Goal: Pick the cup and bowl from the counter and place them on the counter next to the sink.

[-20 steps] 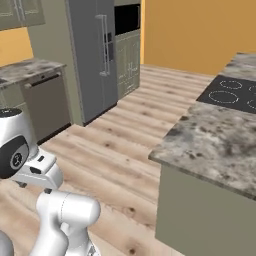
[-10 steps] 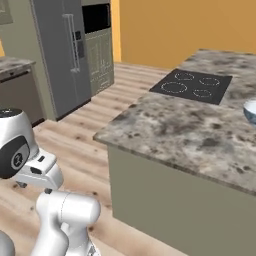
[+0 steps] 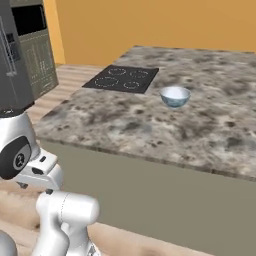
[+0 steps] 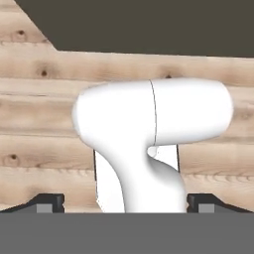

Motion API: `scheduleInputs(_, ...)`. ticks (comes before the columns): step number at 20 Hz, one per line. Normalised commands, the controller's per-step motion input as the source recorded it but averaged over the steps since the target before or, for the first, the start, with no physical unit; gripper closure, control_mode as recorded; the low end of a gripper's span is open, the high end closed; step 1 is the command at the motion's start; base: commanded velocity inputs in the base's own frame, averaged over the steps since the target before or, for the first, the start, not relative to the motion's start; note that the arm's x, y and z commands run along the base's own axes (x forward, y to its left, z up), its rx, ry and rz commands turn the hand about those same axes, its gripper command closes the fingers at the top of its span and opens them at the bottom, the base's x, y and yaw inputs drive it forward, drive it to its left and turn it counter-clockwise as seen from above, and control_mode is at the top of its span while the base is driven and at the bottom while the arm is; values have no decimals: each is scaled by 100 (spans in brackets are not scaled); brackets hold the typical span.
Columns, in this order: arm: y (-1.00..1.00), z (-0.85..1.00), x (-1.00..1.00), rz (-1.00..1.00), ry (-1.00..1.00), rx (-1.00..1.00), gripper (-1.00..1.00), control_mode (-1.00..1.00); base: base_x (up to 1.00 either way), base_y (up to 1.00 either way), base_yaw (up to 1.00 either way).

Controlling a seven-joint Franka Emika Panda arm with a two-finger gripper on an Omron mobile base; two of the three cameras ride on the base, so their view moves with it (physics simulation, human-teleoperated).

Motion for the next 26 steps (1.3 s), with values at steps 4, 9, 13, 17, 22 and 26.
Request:
scheduleInputs(4, 0, 0, 0, 0, 0, 0, -100, 100, 39, -50, -24)
scheduleInputs(9, 0, 0, 0, 0, 0, 0, -100, 100, 63, 0, 4)
scheduleInputs(13, 0, 0, 0, 0, 0, 0, -100, 100, 74, -22, 8)
scheduleInputs(17, 0, 0, 0, 0, 0, 0, -100, 100, 67, -66, 1)
scheduleInputs(22, 0, 0, 0, 0, 0, 0, -100, 100, 69, -63, -6)
scheduleInputs(26, 0, 0, 0, 0, 0, 0, -100, 100, 30, -24, -7)
